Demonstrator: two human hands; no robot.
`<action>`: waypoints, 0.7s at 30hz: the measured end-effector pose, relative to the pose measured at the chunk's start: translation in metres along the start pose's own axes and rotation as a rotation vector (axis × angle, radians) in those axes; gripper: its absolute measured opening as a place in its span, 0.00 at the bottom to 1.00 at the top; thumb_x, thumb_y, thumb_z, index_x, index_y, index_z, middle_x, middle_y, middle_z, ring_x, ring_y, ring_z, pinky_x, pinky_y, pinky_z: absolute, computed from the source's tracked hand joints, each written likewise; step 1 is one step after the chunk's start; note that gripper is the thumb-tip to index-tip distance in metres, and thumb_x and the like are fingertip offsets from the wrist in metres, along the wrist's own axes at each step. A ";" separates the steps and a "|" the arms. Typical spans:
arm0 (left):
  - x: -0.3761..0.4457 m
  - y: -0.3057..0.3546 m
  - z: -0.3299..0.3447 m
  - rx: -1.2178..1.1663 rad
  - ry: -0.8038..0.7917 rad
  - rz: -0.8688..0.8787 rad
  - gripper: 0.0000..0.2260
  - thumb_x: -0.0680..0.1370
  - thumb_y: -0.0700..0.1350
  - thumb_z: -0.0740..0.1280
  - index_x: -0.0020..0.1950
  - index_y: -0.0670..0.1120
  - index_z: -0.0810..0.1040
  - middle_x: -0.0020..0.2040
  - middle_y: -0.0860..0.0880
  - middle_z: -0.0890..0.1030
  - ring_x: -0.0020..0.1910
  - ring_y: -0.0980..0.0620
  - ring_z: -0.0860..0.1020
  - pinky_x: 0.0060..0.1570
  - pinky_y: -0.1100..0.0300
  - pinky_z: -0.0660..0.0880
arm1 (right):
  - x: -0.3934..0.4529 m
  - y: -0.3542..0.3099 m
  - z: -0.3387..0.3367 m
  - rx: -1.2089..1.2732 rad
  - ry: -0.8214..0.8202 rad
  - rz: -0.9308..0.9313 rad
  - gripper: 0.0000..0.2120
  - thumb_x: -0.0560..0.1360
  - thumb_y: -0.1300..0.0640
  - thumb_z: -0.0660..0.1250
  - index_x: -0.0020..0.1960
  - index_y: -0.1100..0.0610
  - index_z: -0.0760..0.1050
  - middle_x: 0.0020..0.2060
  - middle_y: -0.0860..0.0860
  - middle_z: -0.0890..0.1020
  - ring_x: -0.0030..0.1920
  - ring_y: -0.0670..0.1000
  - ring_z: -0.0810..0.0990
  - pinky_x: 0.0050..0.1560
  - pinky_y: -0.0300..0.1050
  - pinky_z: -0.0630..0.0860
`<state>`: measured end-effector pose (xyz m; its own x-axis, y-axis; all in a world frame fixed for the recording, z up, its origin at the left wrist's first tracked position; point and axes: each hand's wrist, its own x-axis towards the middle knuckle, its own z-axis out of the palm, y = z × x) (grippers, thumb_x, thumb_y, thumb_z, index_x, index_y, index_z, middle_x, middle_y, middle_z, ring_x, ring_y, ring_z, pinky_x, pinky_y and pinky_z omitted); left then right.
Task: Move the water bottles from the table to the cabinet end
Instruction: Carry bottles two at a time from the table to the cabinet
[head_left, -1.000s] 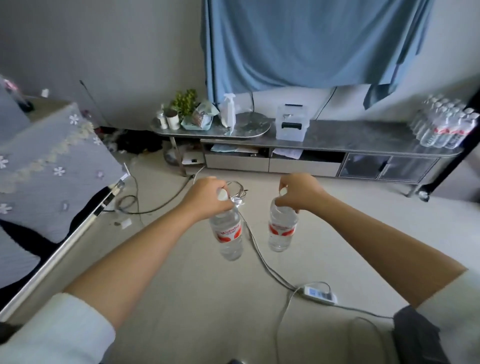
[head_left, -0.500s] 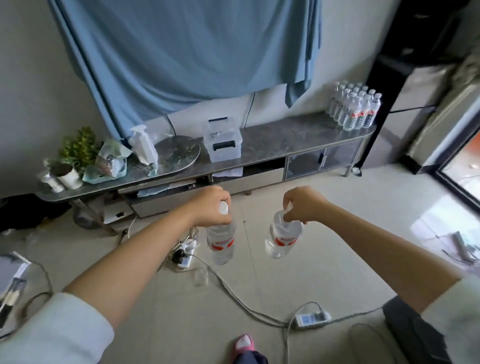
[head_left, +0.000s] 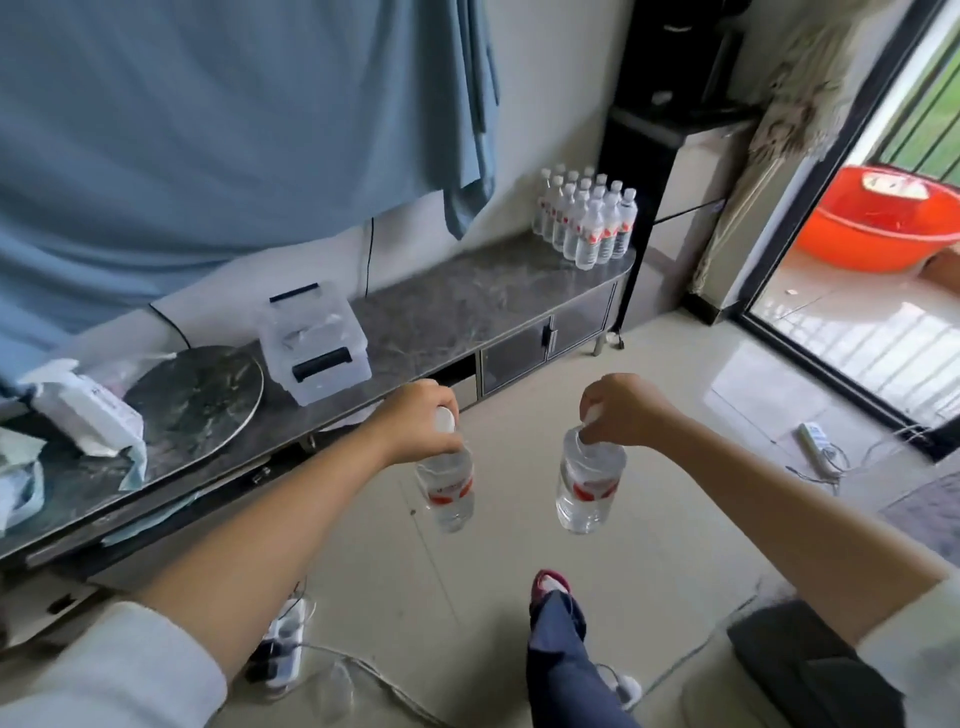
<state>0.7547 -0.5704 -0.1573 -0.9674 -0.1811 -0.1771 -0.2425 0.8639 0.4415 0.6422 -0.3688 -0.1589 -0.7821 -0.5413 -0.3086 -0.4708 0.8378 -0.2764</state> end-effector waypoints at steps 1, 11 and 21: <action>0.020 0.001 -0.001 -0.019 -0.004 0.005 0.04 0.71 0.42 0.69 0.45 0.46 0.78 0.47 0.51 0.72 0.45 0.52 0.70 0.33 0.72 0.63 | 0.015 0.007 -0.006 -0.005 -0.005 -0.003 0.14 0.70 0.55 0.70 0.53 0.58 0.80 0.44 0.54 0.77 0.46 0.51 0.71 0.34 0.38 0.63; 0.239 0.032 -0.042 -0.015 -0.072 0.009 0.11 0.70 0.40 0.70 0.34 0.51 0.70 0.45 0.49 0.72 0.45 0.51 0.71 0.43 0.63 0.66 | 0.189 0.079 -0.101 -0.083 0.011 -0.064 0.14 0.69 0.57 0.69 0.54 0.57 0.79 0.55 0.56 0.79 0.55 0.56 0.77 0.48 0.45 0.74; 0.424 0.018 -0.055 -0.267 0.133 -0.080 0.18 0.68 0.39 0.74 0.29 0.51 0.67 0.37 0.50 0.72 0.41 0.49 0.72 0.42 0.62 0.66 | 0.356 0.118 -0.183 0.093 0.128 -0.034 0.14 0.69 0.59 0.71 0.54 0.58 0.80 0.53 0.56 0.80 0.48 0.54 0.75 0.44 0.44 0.72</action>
<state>0.3365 -0.6570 -0.1762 -0.9412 -0.3186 -0.1120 -0.3120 0.6934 0.6495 0.2333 -0.4500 -0.1348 -0.8147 -0.5511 -0.1804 -0.4630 0.8055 -0.3698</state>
